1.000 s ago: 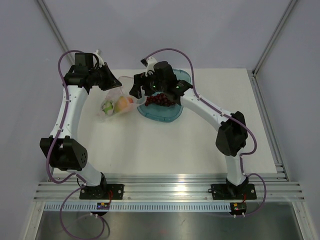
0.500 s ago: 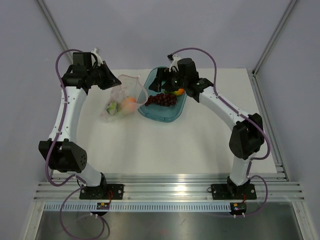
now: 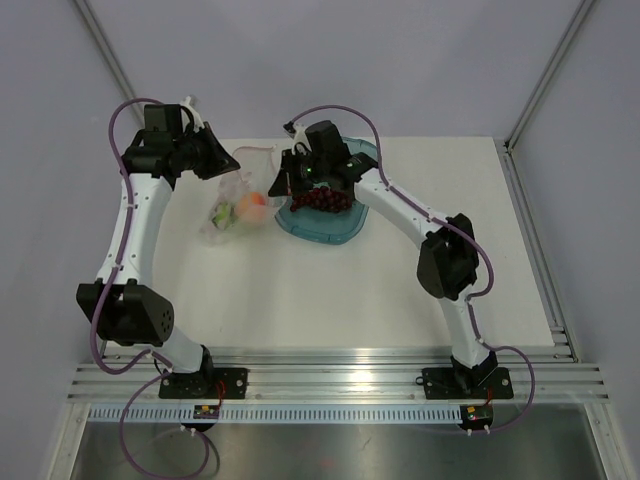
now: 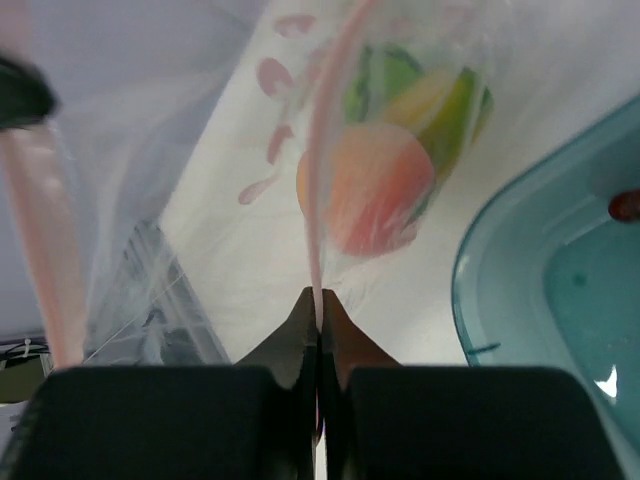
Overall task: Place the food in the zip-top bag and seal the zipper
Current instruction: Adjust the zipper food storage bag at the center of the board.
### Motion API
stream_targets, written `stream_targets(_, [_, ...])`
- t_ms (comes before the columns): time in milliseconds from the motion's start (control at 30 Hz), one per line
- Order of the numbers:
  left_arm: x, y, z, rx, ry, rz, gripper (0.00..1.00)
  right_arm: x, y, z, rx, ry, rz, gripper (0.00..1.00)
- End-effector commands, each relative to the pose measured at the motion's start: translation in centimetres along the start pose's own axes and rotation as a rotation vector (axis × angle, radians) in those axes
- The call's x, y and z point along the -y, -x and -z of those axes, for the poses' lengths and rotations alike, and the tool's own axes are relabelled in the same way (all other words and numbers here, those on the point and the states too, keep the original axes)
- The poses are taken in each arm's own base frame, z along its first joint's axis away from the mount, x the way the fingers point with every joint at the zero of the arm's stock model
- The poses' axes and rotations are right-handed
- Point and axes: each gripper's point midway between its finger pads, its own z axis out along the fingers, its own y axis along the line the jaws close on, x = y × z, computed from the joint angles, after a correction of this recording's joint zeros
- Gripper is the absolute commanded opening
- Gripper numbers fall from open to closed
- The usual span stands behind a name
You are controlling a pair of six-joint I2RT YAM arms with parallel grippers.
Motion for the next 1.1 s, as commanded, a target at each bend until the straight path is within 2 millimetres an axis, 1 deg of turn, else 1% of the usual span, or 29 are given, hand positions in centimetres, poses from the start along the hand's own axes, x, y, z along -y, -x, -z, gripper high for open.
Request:
stream_targets(0, [1.5,3.3,3.8,0.152,0.002,-0.056,0.00,-7.2,6.9,3.6,0.151,0.118,0.128,0.00])
stream_targets(33, [1.1,4.6,5.1,0.186,0.020,-0.033,0.00,-8.0,7.8,4.2,0.171,0.127,0.142,0.00])
stream_targets(100, [1.4,5.9,6.7,0.238,0.036,-0.020,0.00,-9.8,8.8,4.9,0.195,0.184,0.161,0.00])
stream_targets(133, [1.9,7.2,8.5,0.305,0.063,-0.041,0.00,-11.0,9.8,5.6,0.220,0.211,0.176,0.00])
stream_targets(200, [2.1,8.1,10.0,0.357,0.091,-0.059,0.00,-12.0,9.2,5.4,0.201,0.247,0.183,0.00])
stream_targets(233, [1.9,8.2,10.4,0.362,0.105,-0.069,0.00,-11.8,8.7,5.0,0.190,0.240,0.181,0.00])
stream_targets(267, [1.7,8.0,10.2,0.352,0.110,-0.071,0.00,-11.7,8.2,4.7,0.181,0.236,0.183,0.00])
stream_targets(300, [1.3,7.5,9.7,0.335,0.118,-0.069,0.00,-10.9,7.5,3.9,0.166,0.217,0.171,0.00])
stream_targets(367, [-0.3,6.3,8.0,0.291,0.140,-0.059,0.00,-8.4,5.0,1.6,0.102,0.188,0.125,0.00])
stream_targets(400, [-2.9,3.9,5.7,0.214,0.187,-0.030,0.00,-6.9,3.8,0.4,0.074,0.163,0.107,0.00])
stream_targets(433, [-4.1,3.4,4.7,0.208,0.213,-0.024,0.00,-5.6,2.7,-0.5,0.035,0.134,0.086,0.00])
stream_targets(467, [-5.2,2.3,3.7,0.173,0.230,-0.014,0.00,-3.5,1.0,-2.2,-0.018,0.098,0.059,0.00])
stream_targets(500, [-6.9,0.4,2.3,0.112,0.258,0.009,0.00,-3.7,1.4,-2.3,-0.022,0.100,0.072,0.00])
stream_targets(533, [-7.5,-0.3,1.9,0.089,0.264,0.015,0.00,-3.1,0.4,-2.6,-0.065,0.084,0.052,0.00])
stream_targets(567, [-7.8,-0.7,1.6,0.075,0.269,0.017,0.00,-2.9,0.0,-3.0,-0.080,0.084,0.048,0.00])
stream_targets(600, [-7.7,-0.5,1.7,0.077,0.268,0.015,0.00,-3.7,0.8,-2.6,-0.063,0.102,0.065,0.00])
stream_targets(633, [-7.2,-0.2,2.2,0.083,0.257,0.007,0.00,-4.1,1.3,-2.3,-0.051,0.109,0.075,0.00])
stream_targets(700, [-5.7,1.0,3.4,0.115,0.228,-0.012,0.00,-5.7,3.1,-0.8,-0.001,0.128,0.116,0.00])
stream_targets(733, [-3.7,2.8,5.3,0.164,0.196,-0.035,0.00,-7.1,4.5,0.3,0.035,0.147,0.142,0.00])
stream_targets(767, [-2.6,3.5,6.3,0.184,0.175,-0.047,0.00,-9.0,5.9,1.8,0.075,0.178,0.172,0.00])
stream_targets(800, [-1.5,4.4,7.3,0.217,0.148,-0.060,0.00,-9.9,6.6,2.6,0.098,0.193,0.185,0.00])
stream_targets(833, [1.0,5.5,9.5,0.279,0.086,-0.089,0.00,-11.2,7.5,3.4,0.134,0.228,0.211,0.00])
stream_targets(867, [1.9,6.1,10.5,0.309,0.060,-0.104,0.00,-13.0,8.5,5.2,0.175,0.263,0.227,0.00])
stream_targets(900, [2.7,6.4,11.4,0.339,0.041,-0.111,0.00,-13.3,8.5,5.5,0.181,0.275,0.226,0.00])
stream_targets(933, [3.4,6.7,12.4,0.366,0.028,-0.119,0.00,-14.4,9.3,6.2,0.222,0.305,0.249,0.00])
stream_targets(967, [3.5,6.7,12.6,0.374,0.026,-0.121,0.00,-15.4,9.6,7.3,0.242,0.324,0.258,0.00])
stream_targets(1000, [3.4,6.6,12.6,0.372,0.028,-0.120,0.00,-15.1,9.2,6.9,0.235,0.321,0.253,0.00])
stream_targets(1033, [2.8,6.5,12.1,0.364,0.045,-0.117,0.00,-15.1,9.1,6.7,0.238,0.321,0.256,0.00])
stream_targets(1067, [1.3,5.5,10.4,0.319,0.075,-0.097,0.00,-14.3,8.4,5.6,0.215,0.311,0.247,0.00])
